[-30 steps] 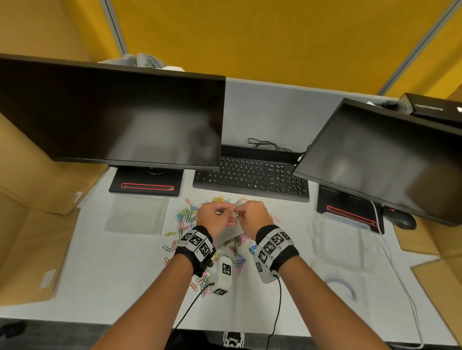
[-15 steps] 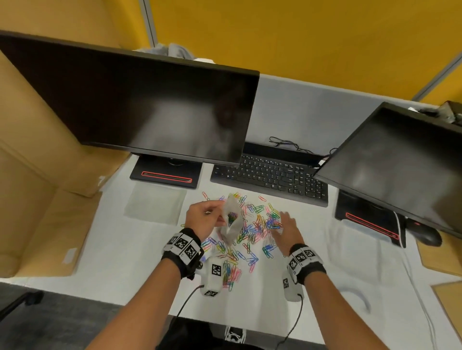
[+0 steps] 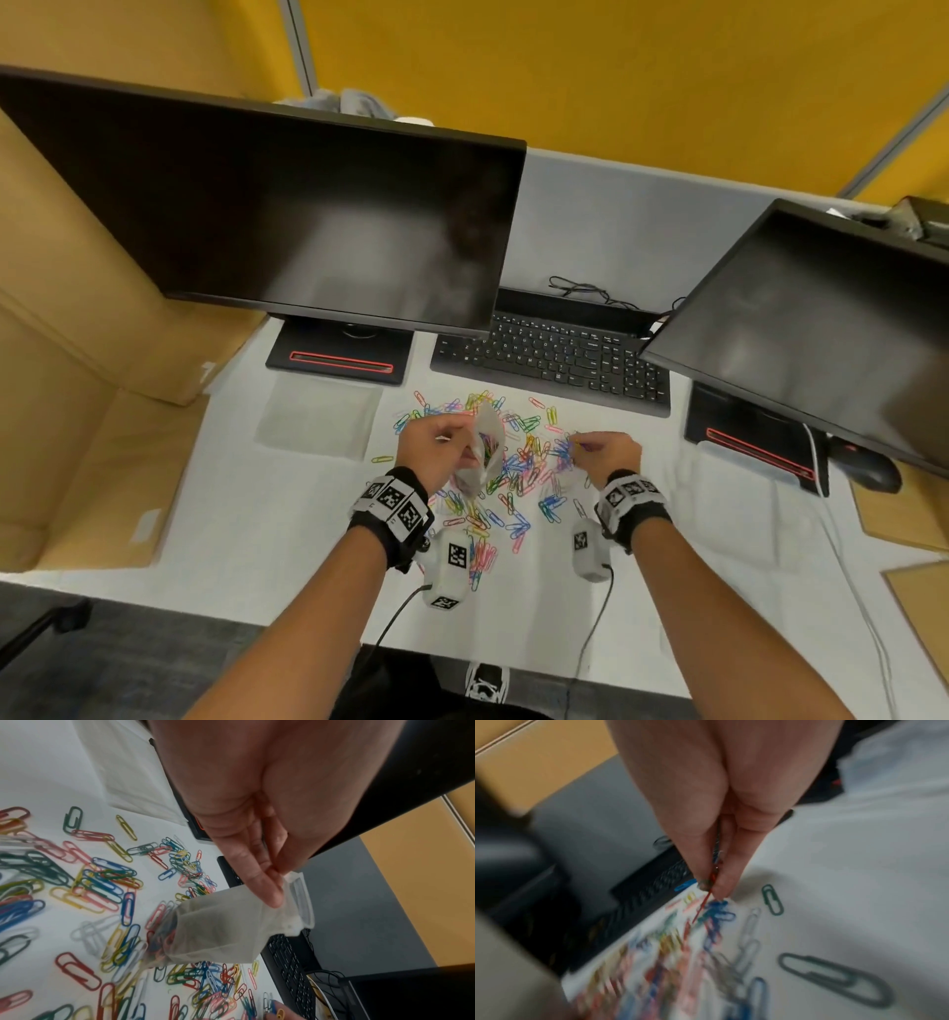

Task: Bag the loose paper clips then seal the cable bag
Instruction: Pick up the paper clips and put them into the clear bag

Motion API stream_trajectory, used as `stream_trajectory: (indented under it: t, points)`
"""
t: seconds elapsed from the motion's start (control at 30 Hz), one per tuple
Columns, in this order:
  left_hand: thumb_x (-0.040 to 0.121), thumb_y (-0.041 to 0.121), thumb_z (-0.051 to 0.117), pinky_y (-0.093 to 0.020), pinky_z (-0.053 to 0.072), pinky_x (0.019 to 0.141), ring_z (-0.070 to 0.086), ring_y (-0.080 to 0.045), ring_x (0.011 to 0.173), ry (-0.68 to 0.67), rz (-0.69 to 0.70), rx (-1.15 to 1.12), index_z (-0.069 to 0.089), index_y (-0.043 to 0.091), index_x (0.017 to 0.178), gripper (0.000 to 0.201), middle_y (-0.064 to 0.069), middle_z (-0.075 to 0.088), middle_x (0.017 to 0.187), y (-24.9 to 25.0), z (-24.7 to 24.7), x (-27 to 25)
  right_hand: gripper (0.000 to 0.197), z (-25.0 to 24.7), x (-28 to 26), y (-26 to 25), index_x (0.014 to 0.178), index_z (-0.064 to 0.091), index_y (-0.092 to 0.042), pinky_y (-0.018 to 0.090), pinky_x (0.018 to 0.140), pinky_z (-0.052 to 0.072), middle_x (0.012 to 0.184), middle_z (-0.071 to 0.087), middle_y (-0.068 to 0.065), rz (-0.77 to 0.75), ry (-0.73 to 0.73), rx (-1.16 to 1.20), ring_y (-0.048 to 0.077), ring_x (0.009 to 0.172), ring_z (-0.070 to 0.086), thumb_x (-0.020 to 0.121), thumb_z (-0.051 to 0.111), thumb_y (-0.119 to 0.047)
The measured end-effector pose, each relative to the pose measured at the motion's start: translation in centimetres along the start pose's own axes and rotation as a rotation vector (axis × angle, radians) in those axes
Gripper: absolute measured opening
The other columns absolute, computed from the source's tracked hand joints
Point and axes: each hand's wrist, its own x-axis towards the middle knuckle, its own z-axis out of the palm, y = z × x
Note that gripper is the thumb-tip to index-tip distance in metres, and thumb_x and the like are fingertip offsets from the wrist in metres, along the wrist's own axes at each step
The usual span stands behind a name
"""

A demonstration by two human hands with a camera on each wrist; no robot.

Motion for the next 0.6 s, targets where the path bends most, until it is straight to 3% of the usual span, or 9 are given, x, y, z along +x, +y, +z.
stream_trajectory:
  t: [0.07,0.13,0.2,0.3,0.4,0.53,0.6]
  points:
    - [0.09,0.004,0.066,-0.042,0.063,0.068,0.074,-0.024,0.073,-0.01,-0.001,0.015,0.075,0.01,0.103,0.016,-0.01,0.073,0.096,0.1,0.4,0.1,0.02,-1.2,-0.6,0.2,0.087,0.077,-0.008,0.016,0.068,0.056,0.093,0.074,0.012,0.135,-0.069,0.407,0.019,0.078,0.069,0.07,0.081,-0.001]
    - [0.091,0.003,0.065,-0.038,0.063,0.067,0.074,-0.02,0.069,-0.026,-0.011,0.034,0.074,0.009,0.105,0.018,-0.009,0.073,0.096,0.3,0.9,0.2,0.021,-2.2,-1.5,-0.3,0.079,0.075,-0.001,0.023,0.066,0.059,0.087,0.072,0.022,0.216,-0.173,0.896,0.028,0.076,0.071,0.062,0.078,0.011]
    - [0.091,0.002,0.064,-0.038,0.063,0.068,0.074,-0.018,0.065,-0.044,-0.031,0.056,0.074,0.009,0.103,0.018,-0.008,0.073,0.095,0.5,1.5,0.4,0.019,-3.2,-2.3,-1.8,0.088,0.072,0.006,0.025,0.071,0.059,0.091,0.071,0.024,0.211,-0.235,1.076,0.032,0.086,0.07,0.072,0.068,0.016]
    - [0.088,0.005,0.067,-0.046,0.062,0.076,0.075,-0.029,0.072,-0.07,-0.035,0.083,0.077,0.018,0.094,0.017,-0.01,0.076,0.091,0.8,2.2,0.6,0.023,-3.9,-3.8,-5.1,0.104,0.066,0.009,0.027,0.082,0.057,0.102,0.071,0.021,0.135,-0.349,1.095,0.029,0.097,0.069,0.081,0.064,0.011]
    - [0.089,0.005,0.067,-0.047,0.062,0.076,0.075,-0.03,0.071,-0.071,-0.029,0.074,0.077,0.018,0.096,0.018,-0.01,0.076,0.089,1.0,2.9,0.7,0.029,-3.7,-5.0,-7.4,0.111,0.063,0.011,0.028,0.086,0.057,0.104,0.07,0.022,0.086,-0.452,1.034,0.028,0.097,0.069,0.081,0.066,0.01]
    - [0.091,0.005,0.064,-0.044,0.062,0.073,0.075,-0.029,0.07,-0.087,-0.007,0.06,0.075,0.009,0.102,0.017,-0.01,0.077,0.084,1.6,3.0,0.6,0.029,-2.4,-5.4,-8.7,0.107,0.068,0.007,0.034,0.085,0.058,0.103,0.07,0.025,0.033,-0.493,0.789,0.031,0.093,0.069,0.079,0.071,0.007]
    - [0.091,0.004,0.064,-0.043,0.063,0.073,0.075,-0.03,0.07,-0.086,-0.01,0.051,0.075,0.007,0.102,0.016,-0.009,0.077,0.083,1.6,3.0,0.6,0.022,-1.7,-5.4,-8.9,0.097,0.075,-0.004,0.038,0.083,0.059,0.095,0.073,0.021,-0.017,-0.433,0.586,0.029,0.087,0.071,0.076,0.075,0.002]
